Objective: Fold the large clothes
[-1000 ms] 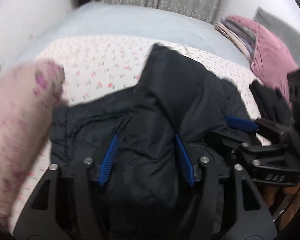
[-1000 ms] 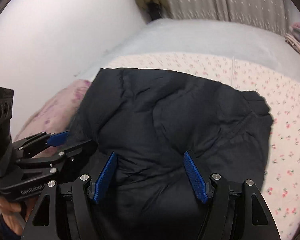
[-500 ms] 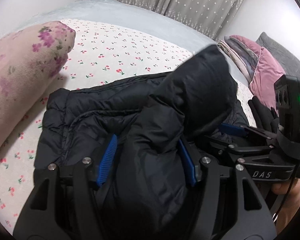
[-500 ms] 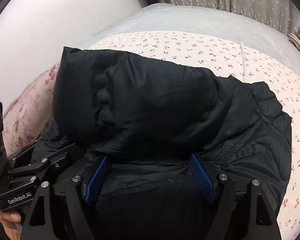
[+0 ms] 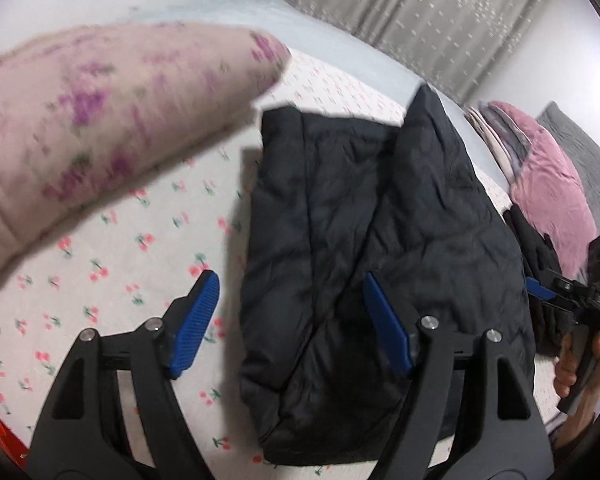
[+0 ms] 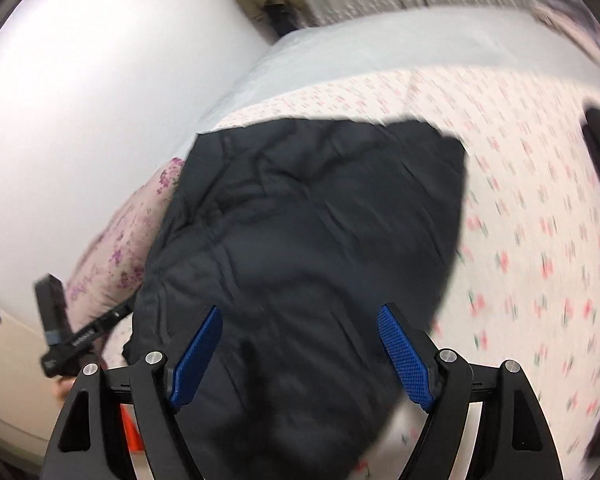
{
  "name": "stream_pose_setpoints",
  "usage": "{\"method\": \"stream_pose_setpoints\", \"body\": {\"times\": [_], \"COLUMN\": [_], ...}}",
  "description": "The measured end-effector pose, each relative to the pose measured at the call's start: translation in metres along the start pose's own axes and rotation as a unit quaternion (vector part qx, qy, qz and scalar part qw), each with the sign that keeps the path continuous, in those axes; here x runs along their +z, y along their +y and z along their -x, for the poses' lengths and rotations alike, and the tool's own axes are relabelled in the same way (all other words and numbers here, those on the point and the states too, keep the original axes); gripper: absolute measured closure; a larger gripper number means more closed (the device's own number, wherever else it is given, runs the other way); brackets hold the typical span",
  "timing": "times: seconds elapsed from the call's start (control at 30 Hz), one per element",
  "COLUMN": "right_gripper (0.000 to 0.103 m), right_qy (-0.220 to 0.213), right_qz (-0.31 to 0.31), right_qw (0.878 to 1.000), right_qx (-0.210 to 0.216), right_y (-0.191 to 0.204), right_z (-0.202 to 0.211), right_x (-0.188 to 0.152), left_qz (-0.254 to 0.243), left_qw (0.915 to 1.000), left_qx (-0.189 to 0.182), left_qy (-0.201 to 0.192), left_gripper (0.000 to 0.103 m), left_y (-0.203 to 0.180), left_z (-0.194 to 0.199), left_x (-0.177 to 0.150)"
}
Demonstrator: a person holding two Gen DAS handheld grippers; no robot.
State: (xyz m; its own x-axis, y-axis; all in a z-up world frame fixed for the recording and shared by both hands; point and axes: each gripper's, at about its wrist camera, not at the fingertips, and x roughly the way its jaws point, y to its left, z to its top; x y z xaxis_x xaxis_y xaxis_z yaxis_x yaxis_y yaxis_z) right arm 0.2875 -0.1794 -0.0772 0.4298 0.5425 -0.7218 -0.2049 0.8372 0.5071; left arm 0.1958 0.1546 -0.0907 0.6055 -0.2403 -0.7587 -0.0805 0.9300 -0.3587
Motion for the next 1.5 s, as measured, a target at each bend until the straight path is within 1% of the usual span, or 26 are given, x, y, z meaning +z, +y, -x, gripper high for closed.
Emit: {"method": "stream_pose_setpoints", "body": {"times": [0.03,0.17,0.23,0.3,0.37,0.43,0.57,0.67,0.8,0.83,0.9,0.97,1.0,1.1,1.23,1.33,1.4,1.5], "right_gripper": [0.021,0.021,0.021,0.021,0.021,0.018,0.013,0.012,0.011,0.011,0.006,0.003,0.002,0.001,0.001,0.002,0.002,0.003], "right_qy": [0.002,0.017,0.016,0.016,0.016,0.017,0.020,0.022,0.017,0.015,0.012,0.010,0.010,0.009,0.004,-0.012,-0.017,-0.012], "right_qz": [-0.009,-0.060,-0.078,-0.108,-0.130,-0.146,-0.159,-0.167,-0.178,-0.176,-0.171,-0.160,-0.154,-0.147,-0.144,-0.151,-0.146,-0.141], "right_qw": [1.000,0.998,0.996,0.991,0.987,0.984,0.980,0.977,0.972,0.972,0.974,0.978,0.979,0.981,0.981,0.980,0.982,0.984], "right_qx": [0.002,0.016,0.037,0.074,0.091,0.104,0.118,0.131,0.151,0.152,0.148,0.137,0.132,0.128,0.129,0.127,0.119,0.107], "right_y": [-0.007,-0.032,-0.037,-0.047,-0.056,-0.062,-0.068,-0.067,-0.073,-0.077,-0.076,-0.069,-0.067,-0.064,-0.064,-0.067,-0.067,-0.063], "right_z": [-0.002,-0.016,-0.020,-0.024,-0.026,-0.031,-0.038,-0.049,-0.053,-0.053,-0.055,-0.058,-0.060,-0.061,-0.061,-0.057,-0.057,-0.058], "right_x": [0.005,-0.011,-0.016,-0.019,-0.018,-0.020,-0.022,-0.020,-0.023,-0.025,-0.026,-0.026,-0.026,-0.026,-0.030,-0.040,-0.044,-0.044], "left_qz": [-0.002,0.005,0.018,0.017,0.012,0.016,0.034,0.035,0.035,0.046,0.065,0.064,0.056,0.046,0.053,0.060,0.066,0.070], "left_qw": [0.9999,0.9994,0.9986,0.9981,0.9975,0.9960,0.9931,0.9924,0.9902,0.9888,0.9855,0.9859,0.9876,0.9889,0.9868,0.9857,0.9846,0.9846], "left_qx": [-0.010,-0.032,-0.047,-0.056,-0.065,-0.081,-0.104,-0.108,-0.126,-0.132,-0.144,-0.142,-0.134,-0.128,-0.142,-0.146,-0.151,-0.150], "left_qy": [0.003,0.006,0.015,0.020,0.025,0.033,0.042,0.047,0.049,0.053,0.063,0.061,0.061,0.059,0.058,0.058,0.058,0.055], "left_gripper": [0.028,0.028,0.027,0.027,0.026,0.026,0.026,0.026,0.025,0.022,0.020,0.020,0.020,0.018,0.016,0.015,0.014,0.013], "left_y": [-0.001,0.004,0.009,0.011,0.011,0.013,0.019,0.014,0.012,0.013,0.020,0.019,0.015,0.010,0.012,0.014,0.017,0.016], "left_z": [-0.003,-0.009,-0.013,-0.017,-0.021,-0.025,-0.027,-0.026,-0.025,-0.030,-0.039,-0.041,-0.040,-0.042,-0.046,-0.050,-0.053,-0.055], "left_x": [-0.001,0.000,-0.002,-0.007,-0.013,-0.016,-0.018,-0.016,-0.018,-0.018,-0.018,-0.016,-0.015,-0.014,-0.011,-0.009,-0.008,-0.007]}}
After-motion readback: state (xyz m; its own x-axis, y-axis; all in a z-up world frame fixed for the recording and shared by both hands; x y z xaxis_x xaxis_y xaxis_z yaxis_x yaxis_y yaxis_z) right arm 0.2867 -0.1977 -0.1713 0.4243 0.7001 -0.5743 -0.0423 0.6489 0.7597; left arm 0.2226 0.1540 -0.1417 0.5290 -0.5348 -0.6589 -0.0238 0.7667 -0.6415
